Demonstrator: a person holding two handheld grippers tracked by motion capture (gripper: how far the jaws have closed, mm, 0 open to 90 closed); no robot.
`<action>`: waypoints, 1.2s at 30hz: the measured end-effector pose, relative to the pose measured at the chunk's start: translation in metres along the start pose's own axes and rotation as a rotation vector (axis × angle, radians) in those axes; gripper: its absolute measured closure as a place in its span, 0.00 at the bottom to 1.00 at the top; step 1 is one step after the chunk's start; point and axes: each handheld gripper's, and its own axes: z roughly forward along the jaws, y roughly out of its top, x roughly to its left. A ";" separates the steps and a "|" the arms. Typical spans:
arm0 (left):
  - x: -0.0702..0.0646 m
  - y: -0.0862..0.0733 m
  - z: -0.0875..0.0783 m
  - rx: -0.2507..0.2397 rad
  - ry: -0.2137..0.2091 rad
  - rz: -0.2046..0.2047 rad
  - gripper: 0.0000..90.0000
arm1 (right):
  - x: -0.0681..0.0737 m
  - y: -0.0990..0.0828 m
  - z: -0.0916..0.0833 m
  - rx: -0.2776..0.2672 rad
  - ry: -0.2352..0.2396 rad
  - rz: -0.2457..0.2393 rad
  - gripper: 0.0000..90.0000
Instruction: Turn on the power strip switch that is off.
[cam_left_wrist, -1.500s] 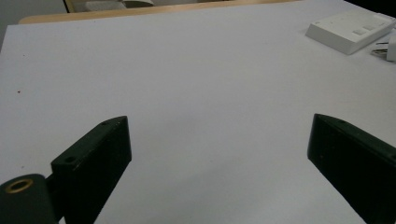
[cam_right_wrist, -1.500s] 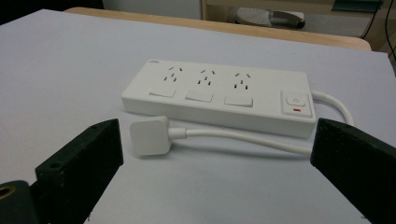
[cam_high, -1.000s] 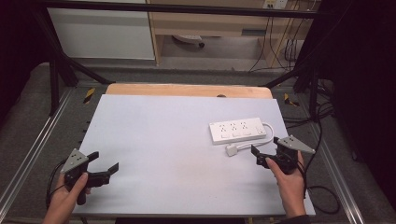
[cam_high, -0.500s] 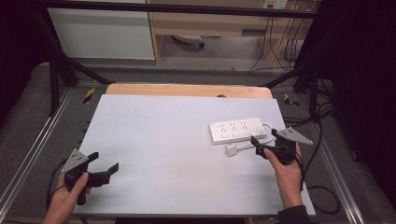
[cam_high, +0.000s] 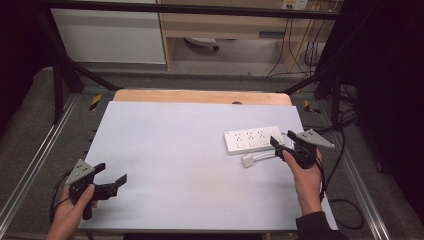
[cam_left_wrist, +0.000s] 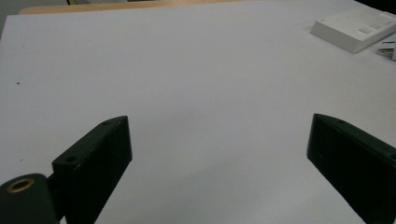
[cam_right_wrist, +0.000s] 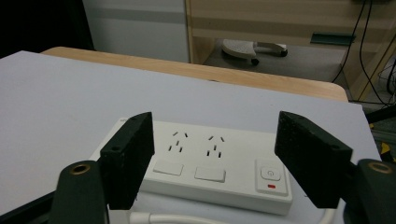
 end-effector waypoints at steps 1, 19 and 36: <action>0.000 0.000 0.000 0.000 0.000 0.000 0.07 | -0.001 0.000 0.000 -0.003 -0.001 -0.004 0.34; -0.001 -0.001 0.001 0.007 -0.006 -0.009 0.08 | -0.005 0.010 0.007 -0.070 -0.058 0.001 0.64; 0.000 -0.001 0.002 0.013 -0.010 -0.009 0.08 | -0.017 0.011 0.027 -0.017 -0.088 0.031 0.90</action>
